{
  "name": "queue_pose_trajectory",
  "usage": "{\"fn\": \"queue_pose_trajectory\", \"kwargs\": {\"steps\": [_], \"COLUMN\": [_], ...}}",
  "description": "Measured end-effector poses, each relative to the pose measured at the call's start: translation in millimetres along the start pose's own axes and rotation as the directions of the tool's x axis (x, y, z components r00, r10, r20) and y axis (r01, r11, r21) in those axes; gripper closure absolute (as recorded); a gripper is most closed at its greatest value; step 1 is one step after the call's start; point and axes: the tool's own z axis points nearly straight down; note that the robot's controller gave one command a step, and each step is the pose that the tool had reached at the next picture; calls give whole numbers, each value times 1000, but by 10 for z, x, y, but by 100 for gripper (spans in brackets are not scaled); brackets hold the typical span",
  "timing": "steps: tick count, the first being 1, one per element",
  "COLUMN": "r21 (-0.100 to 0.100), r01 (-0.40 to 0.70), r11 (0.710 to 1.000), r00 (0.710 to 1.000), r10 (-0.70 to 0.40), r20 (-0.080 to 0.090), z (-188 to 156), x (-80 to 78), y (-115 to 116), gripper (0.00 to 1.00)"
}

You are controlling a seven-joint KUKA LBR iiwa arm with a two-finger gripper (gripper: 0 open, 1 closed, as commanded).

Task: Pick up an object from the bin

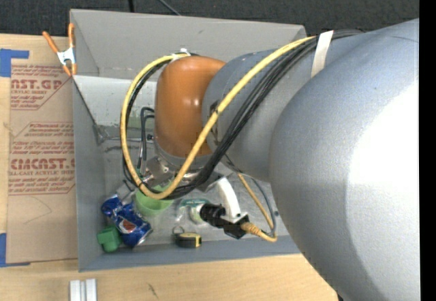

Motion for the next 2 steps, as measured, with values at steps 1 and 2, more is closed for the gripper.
{"fn": "queue_pose_trajectory", "kwargs": {"steps": [1,2], "r21": [-9,0], "r01": [347,410], "r11": [938,912], "r00": [938,912], "r10": [-347,-410], "r20": [5,12], "z": [1215,1218], "x": [-532,-151], "y": [88,165], "gripper": [0,0]}}
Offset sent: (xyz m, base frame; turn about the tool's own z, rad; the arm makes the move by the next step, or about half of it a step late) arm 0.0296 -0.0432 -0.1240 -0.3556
